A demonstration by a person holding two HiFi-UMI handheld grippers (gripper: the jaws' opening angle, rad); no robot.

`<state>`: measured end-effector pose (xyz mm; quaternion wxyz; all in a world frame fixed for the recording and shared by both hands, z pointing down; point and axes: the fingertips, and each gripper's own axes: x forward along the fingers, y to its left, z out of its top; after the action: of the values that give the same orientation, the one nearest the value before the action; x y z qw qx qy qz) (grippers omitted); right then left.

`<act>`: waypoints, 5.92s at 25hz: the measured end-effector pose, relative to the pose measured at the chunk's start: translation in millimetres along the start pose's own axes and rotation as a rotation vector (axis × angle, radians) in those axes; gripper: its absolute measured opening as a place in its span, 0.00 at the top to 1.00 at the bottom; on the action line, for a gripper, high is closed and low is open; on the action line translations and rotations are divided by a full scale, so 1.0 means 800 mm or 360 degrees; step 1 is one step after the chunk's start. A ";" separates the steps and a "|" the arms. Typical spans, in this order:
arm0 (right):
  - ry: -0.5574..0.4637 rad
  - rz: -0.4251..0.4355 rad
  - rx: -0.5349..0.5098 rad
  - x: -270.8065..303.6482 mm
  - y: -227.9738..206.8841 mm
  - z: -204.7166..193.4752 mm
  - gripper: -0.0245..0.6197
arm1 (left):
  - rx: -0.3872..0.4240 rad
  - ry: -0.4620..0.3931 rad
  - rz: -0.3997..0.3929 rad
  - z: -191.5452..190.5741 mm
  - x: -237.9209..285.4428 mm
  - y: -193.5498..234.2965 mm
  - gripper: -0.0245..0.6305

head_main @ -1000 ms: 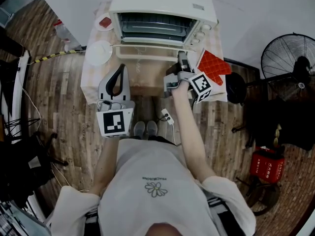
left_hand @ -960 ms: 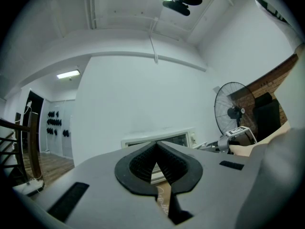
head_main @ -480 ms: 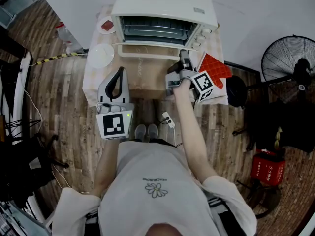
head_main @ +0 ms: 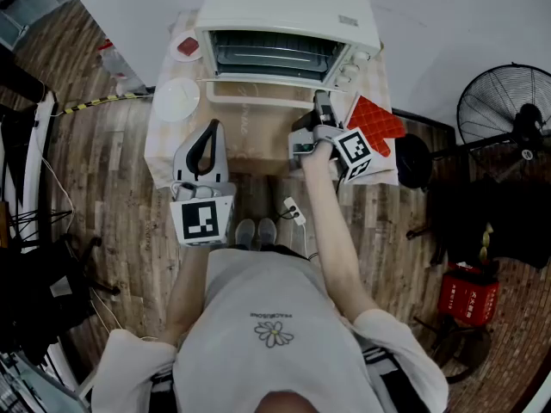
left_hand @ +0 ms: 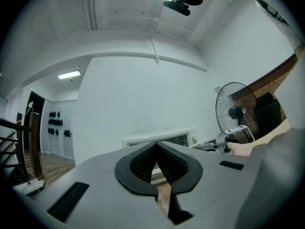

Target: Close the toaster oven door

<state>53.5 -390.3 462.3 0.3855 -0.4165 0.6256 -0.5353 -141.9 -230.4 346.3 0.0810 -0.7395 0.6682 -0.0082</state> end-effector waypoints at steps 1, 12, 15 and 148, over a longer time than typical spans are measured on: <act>0.0001 0.0001 -0.0003 0.000 0.000 0.000 0.83 | 0.0000 0.0001 -0.0001 0.000 0.000 0.000 0.94; 0.0016 0.0066 0.0009 0.004 0.004 0.002 0.85 | -0.0007 -0.0001 -0.0015 0.000 0.001 -0.003 0.94; 0.0015 0.0059 0.0033 0.003 0.006 0.001 0.85 | -0.0009 0.0004 -0.0022 -0.002 0.002 -0.005 0.94; 0.0101 0.0359 -0.0492 0.049 0.125 0.000 0.59 | 0.0017 0.0023 -0.0115 -0.007 0.001 0.002 0.94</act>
<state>28.6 -418.8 361.7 0.3546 -0.3810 0.7549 -0.3990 -143.9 -232.1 351.3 0.0798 -0.7625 0.6417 -0.0201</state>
